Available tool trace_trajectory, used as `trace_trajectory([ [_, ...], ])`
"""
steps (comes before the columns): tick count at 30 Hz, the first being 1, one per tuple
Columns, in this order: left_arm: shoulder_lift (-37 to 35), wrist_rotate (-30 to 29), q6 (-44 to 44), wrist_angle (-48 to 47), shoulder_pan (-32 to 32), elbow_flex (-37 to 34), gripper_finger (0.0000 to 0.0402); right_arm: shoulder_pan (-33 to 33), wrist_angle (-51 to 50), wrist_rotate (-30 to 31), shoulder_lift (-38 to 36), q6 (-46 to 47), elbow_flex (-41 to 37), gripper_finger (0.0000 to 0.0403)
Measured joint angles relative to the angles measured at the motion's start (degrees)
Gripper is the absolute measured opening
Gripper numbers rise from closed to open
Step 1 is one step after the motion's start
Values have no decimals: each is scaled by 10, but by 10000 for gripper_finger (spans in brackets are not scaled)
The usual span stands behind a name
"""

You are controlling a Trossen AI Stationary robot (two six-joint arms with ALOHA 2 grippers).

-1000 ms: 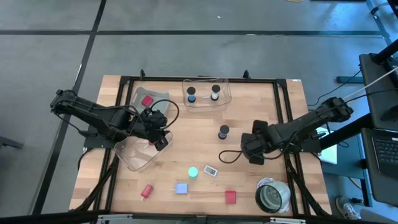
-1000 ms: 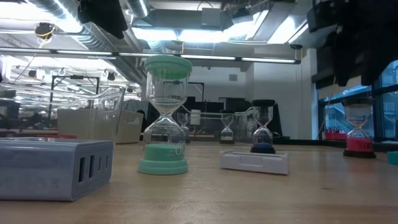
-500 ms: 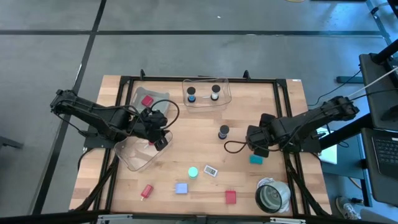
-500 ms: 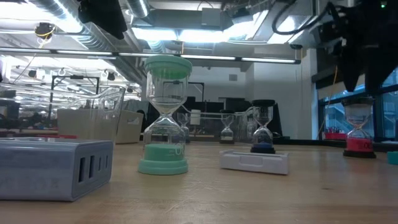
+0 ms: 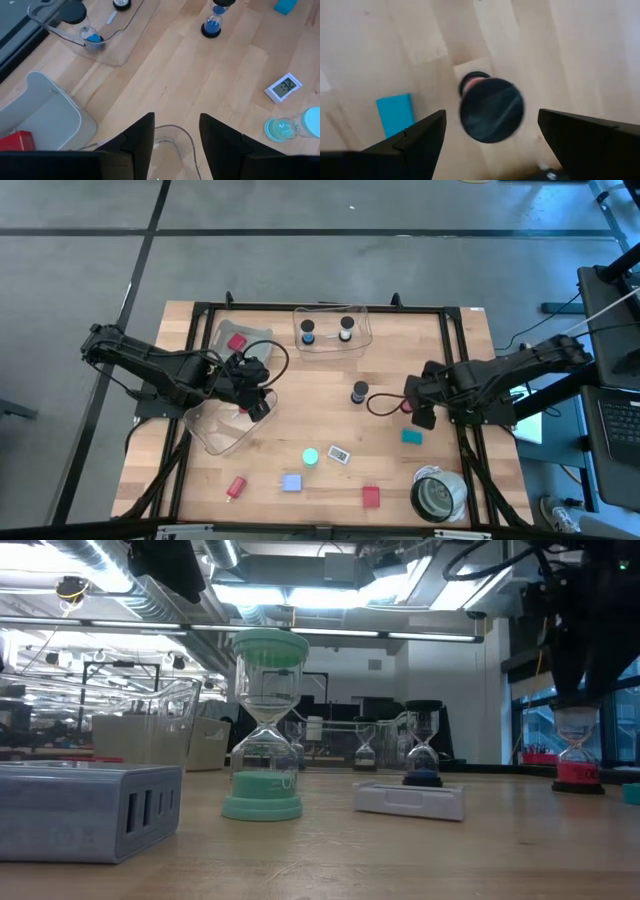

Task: Pick & Place Office items
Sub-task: Put the red hourglass into the top transparent bin

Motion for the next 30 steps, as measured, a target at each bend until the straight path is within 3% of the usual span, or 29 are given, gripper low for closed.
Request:
trace_trajectory([
  [16,0,0,0,0,0,0,152,-51,106,-3,-19,-50,-74,318],
  [30,0,-32,21,0,0,0,151,-50,105,-14,-19,26,-74,318],
])
